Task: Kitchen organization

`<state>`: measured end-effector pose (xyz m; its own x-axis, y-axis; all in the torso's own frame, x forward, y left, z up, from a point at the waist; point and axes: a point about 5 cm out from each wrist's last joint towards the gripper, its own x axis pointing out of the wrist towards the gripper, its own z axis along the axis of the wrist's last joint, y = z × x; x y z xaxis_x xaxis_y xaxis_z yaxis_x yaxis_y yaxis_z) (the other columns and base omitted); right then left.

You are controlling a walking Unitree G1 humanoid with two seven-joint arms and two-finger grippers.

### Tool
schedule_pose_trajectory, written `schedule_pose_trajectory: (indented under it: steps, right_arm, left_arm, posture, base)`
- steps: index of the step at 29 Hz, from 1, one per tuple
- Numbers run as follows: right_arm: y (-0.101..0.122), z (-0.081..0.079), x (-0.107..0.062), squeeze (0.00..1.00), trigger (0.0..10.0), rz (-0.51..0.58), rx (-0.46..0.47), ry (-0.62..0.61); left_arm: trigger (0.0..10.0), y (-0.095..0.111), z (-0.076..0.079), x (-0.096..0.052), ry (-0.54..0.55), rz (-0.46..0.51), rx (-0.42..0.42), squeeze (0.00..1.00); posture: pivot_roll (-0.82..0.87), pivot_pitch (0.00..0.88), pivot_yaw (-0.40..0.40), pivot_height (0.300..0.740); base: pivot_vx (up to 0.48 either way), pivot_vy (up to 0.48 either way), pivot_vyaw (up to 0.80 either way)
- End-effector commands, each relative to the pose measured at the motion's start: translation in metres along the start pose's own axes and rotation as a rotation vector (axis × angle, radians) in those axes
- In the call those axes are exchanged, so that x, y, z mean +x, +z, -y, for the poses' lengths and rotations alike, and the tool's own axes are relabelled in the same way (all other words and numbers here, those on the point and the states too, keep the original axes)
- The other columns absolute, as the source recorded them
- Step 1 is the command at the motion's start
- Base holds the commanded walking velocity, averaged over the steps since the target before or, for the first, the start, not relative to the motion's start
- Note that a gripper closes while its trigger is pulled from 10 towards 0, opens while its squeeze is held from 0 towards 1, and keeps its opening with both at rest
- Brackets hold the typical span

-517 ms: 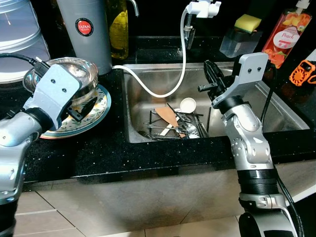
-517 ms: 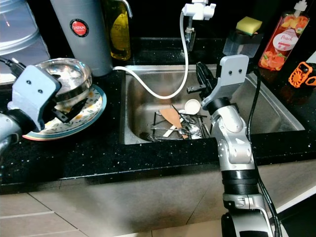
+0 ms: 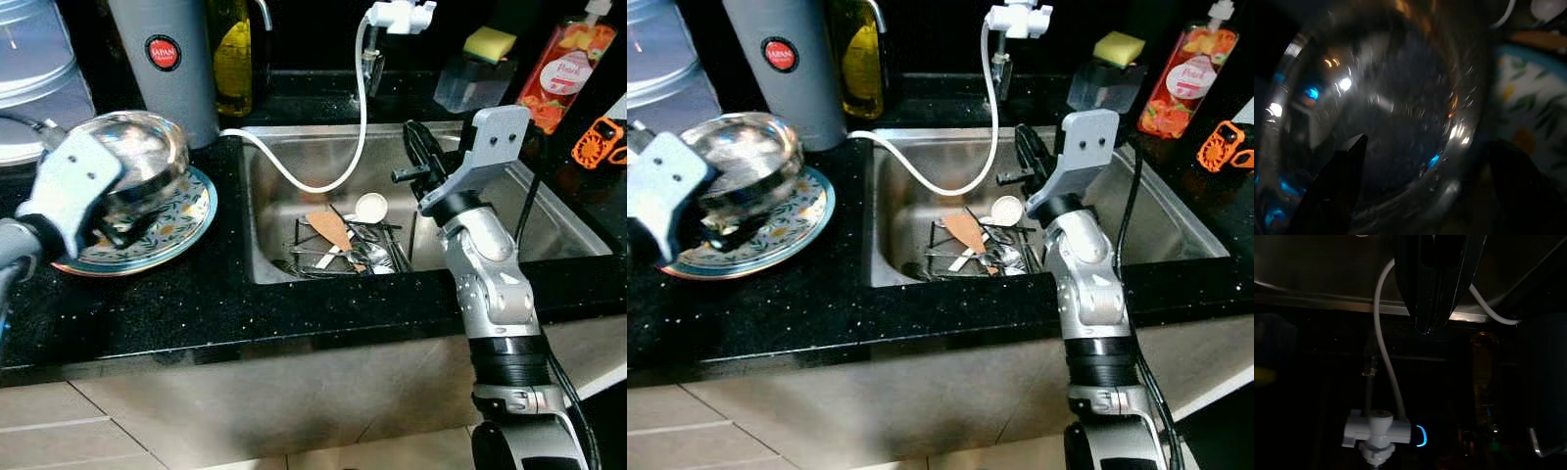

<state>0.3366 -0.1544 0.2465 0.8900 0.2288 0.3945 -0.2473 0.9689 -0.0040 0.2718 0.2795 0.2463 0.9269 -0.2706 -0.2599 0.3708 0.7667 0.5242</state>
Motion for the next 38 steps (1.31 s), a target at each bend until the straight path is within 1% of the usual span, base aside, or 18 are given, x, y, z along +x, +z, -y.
schedule_pose_trajectory:
  steps: [1, 4, 5, 6, 7, 9, 11, 15, 17, 19, 21, 22, 23, 25, 31, 34, 36, 38]
  right_arm:
    - [-0.002, 0.002, -0.002, 0.0, 10.0, -0.005, 0.003, -0.011]
    - [-0.002, 0.002, -0.002, 0.0, 10.0, -0.005, 0.003, -0.011]
    - [-0.002, 0.002, -0.002, 0.0, 10.0, -0.004, 0.003, -0.013]
    - [-0.002, 0.002, -0.002, 0.0, 10.0, -0.004, 0.003, -0.013]
    - [-0.002, 0.003, -0.002, 0.0, 10.0, -0.004, 0.002, -0.016]
    - [-0.002, 0.003, -0.002, 0.0, 10.0, -0.003, 0.001, -0.019]
    - [-0.001, 0.004, -0.002, 0.0, 10.0, -0.002, 0.001, -0.022]
    - [-0.001, 0.003, -0.002, 0.0, 10.0, 0.0, 0.001, -0.022]
    - [-0.001, 0.001, -0.002, 0.0, 10.0, 0.001, 0.007, -0.014]
    - [-0.001, 0.0, -0.002, 0.0, 10.0, 0.001, 0.009, -0.01]
    - [-0.001, -0.003, -0.001, 0.0, 10.0, 0.001, 0.021, 0.007]
    - [-0.001, -0.007, -0.001, 0.0, 10.0, 0.0, 0.036, 0.027]
    - [-0.001, -0.01, -0.001, 0.0, 10.0, -0.001, 0.051, 0.046]
    - [-0.001, -0.01, -0.001, 0.0, 10.0, -0.001, 0.051, 0.046]
    - [0.0, -0.025, -0.001, 0.0, 10.0, -0.009, 0.119, 0.152]
    - [0.003, -0.042, -0.003, 0.0, 10.0, -0.02, 0.232, 0.258]
    - [0.003, -0.042, -0.003, 0.0, 10.0, -0.02, 0.232, 0.258]
    - [0.004, -0.054, -0.004, 0.0, 10.0, -0.037, 0.289, 0.329]
  left_arm:
    - [9.9, -0.007, -0.003, -0.003, -0.03, -0.061, 0.04, 0.0]
    - [9.9, -0.011, -0.002, -0.003, -0.053, -0.084, 0.057, 0.0]
    - [0.8, -0.014, -0.001, -0.002, -0.056, -0.101, 0.071, 0.0]
    - [0.8, -0.014, -0.001, -0.002, -0.056, -0.101, 0.071, 0.0]
    - [0.0, -0.016, -0.001, 0.0, -0.046, -0.104, 0.08, 0.0]
    - [0.0, -0.015, -0.001, 0.003, -0.032, -0.099, 0.094, 0.0]
    - [0.0, -0.012, -0.005, 0.008, 0.022, -0.071, 0.15, 0.0]
    - [0.0, -0.007, -0.006, 0.011, 0.048, -0.051, 0.216, 0.0]
    - [0.0, 0.001, -0.002, 0.014, 0.056, -0.017, 0.29, 0.0]
    - [0.0, 0.003, -0.001, 0.015, 0.059, -0.003, 0.307, 0.0]
    - [0.0, 0.009, 0.001, 0.018, 0.071, 0.027, 0.366, 0.0]
    - [8.4, 0.014, 0.003, 0.019, 0.075, 0.052, 0.392, 0.0]
    - [10.0, 0.018, 0.005, 0.021, 0.075, 0.072, 0.41, 0.0]
    - [10.0, 0.018, 0.005, 0.021, 0.075, 0.072, 0.41, 0.0]
    - [10.0, 0.038, 0.015, 0.029, 0.056, 0.16, 0.509, 0.0]
    - [10.0, 0.064, 0.028, 0.039, 0.023, 0.293, 0.589, 0.0]
    - [10.0, 0.064, 0.028, 0.039, 0.023, 0.293, 0.589, 0.0]
    - [10.0, 0.076, 0.043, 0.05, -0.04, 0.349, 0.659, 0.0]
  posture:
    - [0.18, 0.0, -0.038, 0.74]
    - [0.18, 0.0, -0.038, 0.74]
    - [0.17, 0.0, -0.036, 0.74]
    - [0.17, 0.0, -0.036, 0.74]
    - [0.17, 0.0, -0.035, 0.74]
    - [0.17, 0.0, -0.036, 0.74]
    - [0.17, 0.0, -0.036, 0.74]
    - [0.17, 0.0, -0.036, 0.74]
    - [0.17, 0.0, -0.036, 0.74]
    - [0.17, 0.0, -0.036, 0.74]
    - [0.17, 0.0, -0.036, 0.74]
    - [0.17, 0.0, -0.036, 0.74]
    - [0.17, 0.0, -0.036, 0.74]
    - [0.17, 0.0, -0.036, 0.74]
    - [0.16, 0.0, -0.037, 0.74]
    - [0.16, 0.0, -0.036, 0.74]
    - [0.16, 0.0, -0.036, 0.74]
    - [0.15, 0.0, -0.033, 0.74]
  base:
    - [0.0, 0.0, 0.0]
    - [0.0, 0.0, 0.0]
    - [0.0, 0.0, 0.0]
    - [0.0, 0.0, 0.0]
    - [0.0, 0.0, 0.0]
    - [0.0, 0.0, 0.0]
    - [0.0, 0.0, 0.0]
    - [0.0, 0.0, 0.0]
    - [0.0, 0.0, 0.0]
    - [0.0, 0.0, 0.0]
    - [0.0, 0.0, 0.0]
    - [0.0, 0.0, 0.0]
    - [0.0, 0.0, 0.0]
    - [0.0, 0.0, 0.0]
    - [0.0, 0.0, 0.0]
    - [0.0, 0.0, 0.0]
    - [0.0, 0.0, 0.0]
    - [0.0, 0.0, 0.0]
